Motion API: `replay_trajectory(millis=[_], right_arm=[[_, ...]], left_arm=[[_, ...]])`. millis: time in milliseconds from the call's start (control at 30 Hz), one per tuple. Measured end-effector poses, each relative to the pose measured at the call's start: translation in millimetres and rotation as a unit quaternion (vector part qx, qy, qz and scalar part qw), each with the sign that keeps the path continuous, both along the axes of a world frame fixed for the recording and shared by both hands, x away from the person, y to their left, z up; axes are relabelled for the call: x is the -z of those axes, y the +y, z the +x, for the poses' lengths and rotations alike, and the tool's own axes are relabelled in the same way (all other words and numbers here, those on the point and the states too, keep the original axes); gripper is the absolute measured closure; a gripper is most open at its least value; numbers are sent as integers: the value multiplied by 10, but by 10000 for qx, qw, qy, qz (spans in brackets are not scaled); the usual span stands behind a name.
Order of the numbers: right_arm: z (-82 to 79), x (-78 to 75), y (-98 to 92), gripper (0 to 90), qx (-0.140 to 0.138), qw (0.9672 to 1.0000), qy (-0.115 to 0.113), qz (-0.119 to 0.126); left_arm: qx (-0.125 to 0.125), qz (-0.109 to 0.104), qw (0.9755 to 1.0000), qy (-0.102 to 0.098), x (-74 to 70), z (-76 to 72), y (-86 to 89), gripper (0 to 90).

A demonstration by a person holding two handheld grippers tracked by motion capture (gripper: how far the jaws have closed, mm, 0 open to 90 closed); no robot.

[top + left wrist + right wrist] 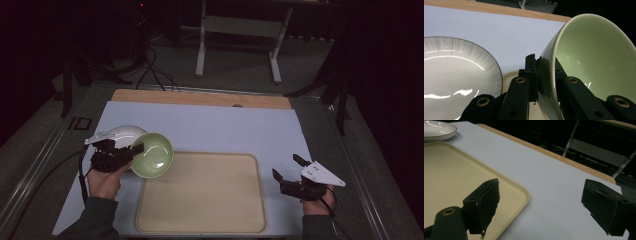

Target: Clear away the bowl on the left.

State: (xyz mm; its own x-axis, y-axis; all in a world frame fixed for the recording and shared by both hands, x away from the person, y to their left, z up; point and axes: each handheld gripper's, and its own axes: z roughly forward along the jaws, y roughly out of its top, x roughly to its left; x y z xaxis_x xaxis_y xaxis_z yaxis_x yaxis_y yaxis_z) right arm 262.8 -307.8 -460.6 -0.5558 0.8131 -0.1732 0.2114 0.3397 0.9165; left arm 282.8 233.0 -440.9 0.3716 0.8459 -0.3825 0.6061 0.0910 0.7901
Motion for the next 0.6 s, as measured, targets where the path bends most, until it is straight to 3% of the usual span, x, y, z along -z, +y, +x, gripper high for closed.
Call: replay_trajectory(millis=[600], right_arm=[[0, 0, 0, 146, -4, 10000, -2, 1]], left_arm=[[229, 8, 9997, 24, 28, 8, -150, 826]])
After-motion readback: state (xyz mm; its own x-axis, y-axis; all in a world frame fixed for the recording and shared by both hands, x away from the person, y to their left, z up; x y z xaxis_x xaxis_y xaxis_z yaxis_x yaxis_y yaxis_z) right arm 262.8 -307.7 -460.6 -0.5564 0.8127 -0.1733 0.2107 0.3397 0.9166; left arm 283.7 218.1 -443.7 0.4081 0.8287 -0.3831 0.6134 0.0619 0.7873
